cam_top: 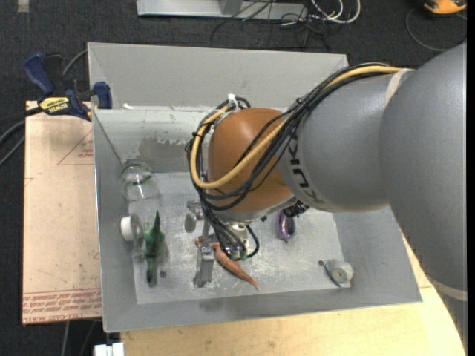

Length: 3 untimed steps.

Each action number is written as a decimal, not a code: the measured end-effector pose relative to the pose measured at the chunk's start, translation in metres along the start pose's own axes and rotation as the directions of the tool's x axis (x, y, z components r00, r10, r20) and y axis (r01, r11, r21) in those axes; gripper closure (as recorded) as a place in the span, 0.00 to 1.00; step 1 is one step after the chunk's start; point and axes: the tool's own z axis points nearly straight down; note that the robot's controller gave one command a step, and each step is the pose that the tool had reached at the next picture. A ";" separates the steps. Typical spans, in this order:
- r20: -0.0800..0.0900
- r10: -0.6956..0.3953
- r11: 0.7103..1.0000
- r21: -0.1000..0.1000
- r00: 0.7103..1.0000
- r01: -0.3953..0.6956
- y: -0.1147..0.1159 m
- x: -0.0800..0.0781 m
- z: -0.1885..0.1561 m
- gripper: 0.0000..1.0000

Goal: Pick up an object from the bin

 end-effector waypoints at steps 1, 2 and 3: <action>0.007 0.004 1.000 -0.001 1.000 -0.004 -0.001 -0.002 -0.004 0.00; 0.002 -0.296 0.955 0.000 0.955 0.296 -0.046 -0.008 0.070 0.00; 0.004 0.152 0.988 -0.004 0.988 -0.152 -0.051 -0.009 0.078 0.00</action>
Offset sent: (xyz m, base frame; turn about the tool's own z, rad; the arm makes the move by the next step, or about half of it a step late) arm 0.0078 -0.0485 -0.0742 -0.3210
